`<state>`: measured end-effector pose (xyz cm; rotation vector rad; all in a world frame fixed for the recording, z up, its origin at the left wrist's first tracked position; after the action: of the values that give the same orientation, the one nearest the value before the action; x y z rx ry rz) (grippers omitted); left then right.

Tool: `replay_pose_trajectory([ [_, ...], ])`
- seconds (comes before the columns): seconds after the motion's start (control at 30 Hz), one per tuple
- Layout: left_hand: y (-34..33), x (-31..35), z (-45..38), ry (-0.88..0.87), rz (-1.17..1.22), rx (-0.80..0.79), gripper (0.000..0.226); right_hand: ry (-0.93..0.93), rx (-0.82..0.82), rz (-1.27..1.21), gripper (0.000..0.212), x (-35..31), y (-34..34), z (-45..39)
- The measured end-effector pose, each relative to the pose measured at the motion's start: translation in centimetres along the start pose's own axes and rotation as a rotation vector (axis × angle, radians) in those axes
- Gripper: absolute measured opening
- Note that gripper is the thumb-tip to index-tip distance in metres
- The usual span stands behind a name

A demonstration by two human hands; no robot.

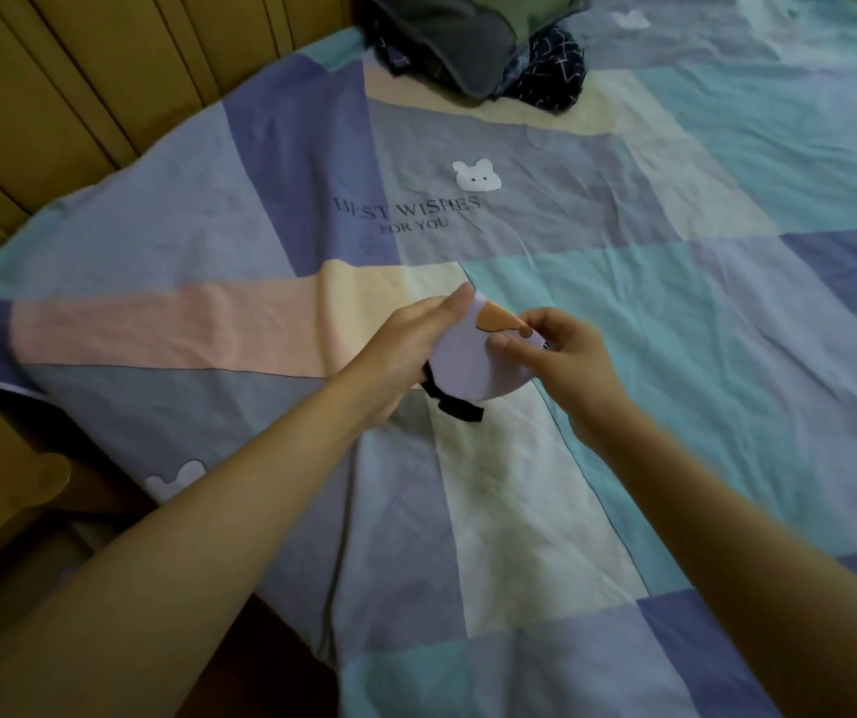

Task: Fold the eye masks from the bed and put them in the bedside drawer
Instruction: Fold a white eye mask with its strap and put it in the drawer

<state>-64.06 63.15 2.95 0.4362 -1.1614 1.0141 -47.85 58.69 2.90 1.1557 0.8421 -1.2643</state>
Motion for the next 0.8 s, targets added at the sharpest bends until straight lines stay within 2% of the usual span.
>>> replay_pose_trajectory([
  [0.1,-0.5,-0.7,0.2,-0.014,-0.288,0.031,0.034,-0.046,0.049,-0.161,0.013,0.7,-0.4,0.9],
  [0.17,-0.9,-0.8,0.2,-0.029,-0.195,0.109,0.033,-0.077,0.071,-0.344,0.024,0.9,-0.5,1.5],
  [0.23,-1.2,-0.4,0.2,-0.048,0.046,0.211,0.032,-0.140,0.026,-0.431,0.038,1.3,-0.7,2.1],
  [0.3,-1.3,-0.1,-0.1,-0.056,0.196,0.291,0.032,-0.194,-0.065,-0.294,0.039,1.6,-1.3,2.7],
  [0.4,-1.6,0.1,-0.3,-0.030,0.264,0.343,0.032,-0.180,-0.138,-0.130,0.021,2.0,-2.2,3.7],
  [0.5,-2.1,0.1,-0.3,-0.037,0.278,0.393,0.029,-0.058,-0.050,-0.176,0.006,1.5,-2.1,4.3],
  [0.63,-2.1,-0.2,-0.4,-0.056,0.308,0.490,0.030,0.047,0.050,-0.165,0.018,1.1,-1.4,5.1],
  [0.73,-2.2,-0.4,-0.5,-0.085,0.309,0.538,0.029,0.131,0.136,-0.045,0.014,1.0,-0.4,5.6],
  [0.8,-2.3,-0.5,-0.5,-0.107,0.301,0.561,0.028,0.059,0.154,-0.063,0.014,1.1,0.3,5.7],
])
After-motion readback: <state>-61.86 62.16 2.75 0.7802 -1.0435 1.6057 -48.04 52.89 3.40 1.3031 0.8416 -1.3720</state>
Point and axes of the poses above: each hand's wrist, its own z-axis away from the middle knuckle, its own y-axis out of the back of the hand, x = y × z, the point moved 2 cm from there along -z, towards the middle knuckle, and after that the axes turned 7 degrees about -x, right-handed, at the moved point
